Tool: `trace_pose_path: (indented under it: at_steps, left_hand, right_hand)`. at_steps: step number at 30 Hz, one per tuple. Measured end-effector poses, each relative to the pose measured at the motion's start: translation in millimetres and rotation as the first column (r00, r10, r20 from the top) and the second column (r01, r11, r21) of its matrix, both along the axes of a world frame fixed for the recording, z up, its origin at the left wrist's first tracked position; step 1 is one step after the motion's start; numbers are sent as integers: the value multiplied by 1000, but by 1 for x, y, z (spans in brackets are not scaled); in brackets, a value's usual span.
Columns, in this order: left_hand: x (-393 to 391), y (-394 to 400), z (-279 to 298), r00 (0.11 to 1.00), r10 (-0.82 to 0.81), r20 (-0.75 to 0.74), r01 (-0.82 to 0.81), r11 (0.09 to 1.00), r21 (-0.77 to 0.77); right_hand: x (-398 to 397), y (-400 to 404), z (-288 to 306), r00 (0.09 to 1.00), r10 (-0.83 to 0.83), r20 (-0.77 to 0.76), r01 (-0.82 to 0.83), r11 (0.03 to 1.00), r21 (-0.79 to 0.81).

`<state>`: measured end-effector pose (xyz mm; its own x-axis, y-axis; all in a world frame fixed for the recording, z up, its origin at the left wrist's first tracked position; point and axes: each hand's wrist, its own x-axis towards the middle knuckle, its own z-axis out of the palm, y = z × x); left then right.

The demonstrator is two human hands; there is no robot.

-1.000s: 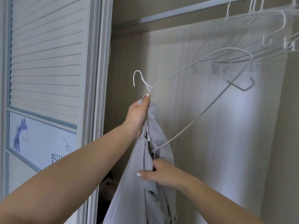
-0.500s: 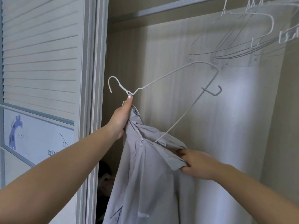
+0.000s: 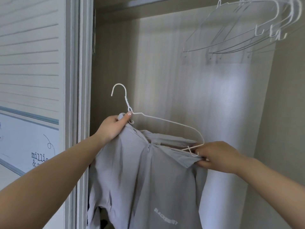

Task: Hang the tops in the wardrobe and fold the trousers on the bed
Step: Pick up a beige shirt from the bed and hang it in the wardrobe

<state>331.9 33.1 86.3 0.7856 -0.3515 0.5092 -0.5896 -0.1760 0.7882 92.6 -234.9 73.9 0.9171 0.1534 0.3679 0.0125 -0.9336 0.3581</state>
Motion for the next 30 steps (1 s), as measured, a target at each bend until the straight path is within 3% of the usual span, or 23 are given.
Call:
trace_pose_path:
  at_steps: [4,7,11,19,24,30]
  left_hand:
    - [9,-2,-12,999,30,22,-30,1000,-3]
    - [20,-8,-15,992,98,-83,-101,994,-40]
    - [26,-10,-19,984,64,-164,-79,993,-89]
    - [22,-5,-25,997,71,39,-73,996,41]
    - [19,-6,-31,966,115,231,-182,939,293]
    - [-10,-37,-18,975,59,215,-107,969,221]
  right_hand:
    - [-11,-9,5,997,42,-70,-46,998,-47]
    - [-16,-5,10,992,65,-104,-77,990,-115]
    - [-19,0,13,990,76,-119,-94,983,-158]
    - [-19,-4,19,989,10,-149,-28,992,-122]
    - [-12,-2,26,989,-10,-148,-6,994,-113]
    - [14,16,32,996,-49,-75,53,997,55]
